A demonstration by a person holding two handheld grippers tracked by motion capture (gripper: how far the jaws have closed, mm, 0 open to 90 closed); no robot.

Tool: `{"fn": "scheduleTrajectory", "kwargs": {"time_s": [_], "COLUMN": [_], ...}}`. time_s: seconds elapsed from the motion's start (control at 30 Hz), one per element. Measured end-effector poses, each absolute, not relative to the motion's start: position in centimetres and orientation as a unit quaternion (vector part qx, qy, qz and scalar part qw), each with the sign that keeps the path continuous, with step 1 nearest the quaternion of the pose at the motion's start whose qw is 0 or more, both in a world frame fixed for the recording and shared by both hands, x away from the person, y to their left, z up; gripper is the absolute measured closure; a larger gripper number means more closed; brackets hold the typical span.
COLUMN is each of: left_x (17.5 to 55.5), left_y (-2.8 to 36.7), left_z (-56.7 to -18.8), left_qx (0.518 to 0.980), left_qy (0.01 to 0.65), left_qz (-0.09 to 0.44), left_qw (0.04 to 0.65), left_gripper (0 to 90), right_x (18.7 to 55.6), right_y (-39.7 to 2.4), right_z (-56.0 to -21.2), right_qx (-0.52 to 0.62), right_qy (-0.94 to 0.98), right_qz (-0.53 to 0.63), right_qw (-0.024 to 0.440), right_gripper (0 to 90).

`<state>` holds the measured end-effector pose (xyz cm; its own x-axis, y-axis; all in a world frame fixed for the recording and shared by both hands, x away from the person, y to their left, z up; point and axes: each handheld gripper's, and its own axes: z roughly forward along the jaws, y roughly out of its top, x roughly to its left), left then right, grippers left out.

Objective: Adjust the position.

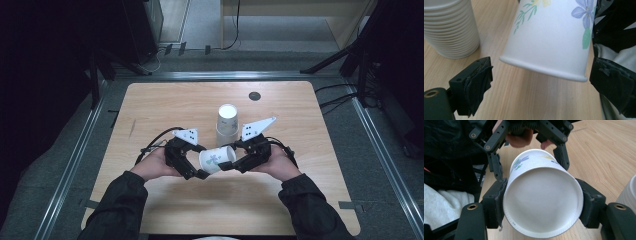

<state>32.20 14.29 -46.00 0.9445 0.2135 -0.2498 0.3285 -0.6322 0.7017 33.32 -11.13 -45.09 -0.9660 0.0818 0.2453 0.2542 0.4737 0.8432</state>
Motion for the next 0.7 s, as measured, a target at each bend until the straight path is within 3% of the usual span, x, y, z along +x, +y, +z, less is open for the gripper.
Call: {"fn": "scheduleTrajectory", "kwargs": {"time_s": [0.3, 0.37, 0.7], "left_x": [32.12, 32.08, 31.94], "left_y": [13.95, 13.95, 13.95], "left_z": [-46.36, -46.35, -46.39], "left_qx": [0.889, 0.887, 0.888], "left_qy": [0.137, 0.135, 0.121], "left_qz": [-0.085, -0.085, -0.091], "left_qw": [0.429, 0.432, 0.434], "left_gripper": [6.9, 13.6, 21.4], "right_x": [33.18, 33.17, 33.11], "right_y": [-11.03, -10.99, -10.69], "right_z": [-44.94, -44.93, -45.11], "right_qx": [-0.095, -0.095, -0.092], "right_qy": [-0.846, -0.844, -0.844], "right_qz": [-0.514, -0.517, -0.515], "right_qw": [0.104, 0.109, 0.116], "right_gripper": [34.0, 34.0, 34.2]}}
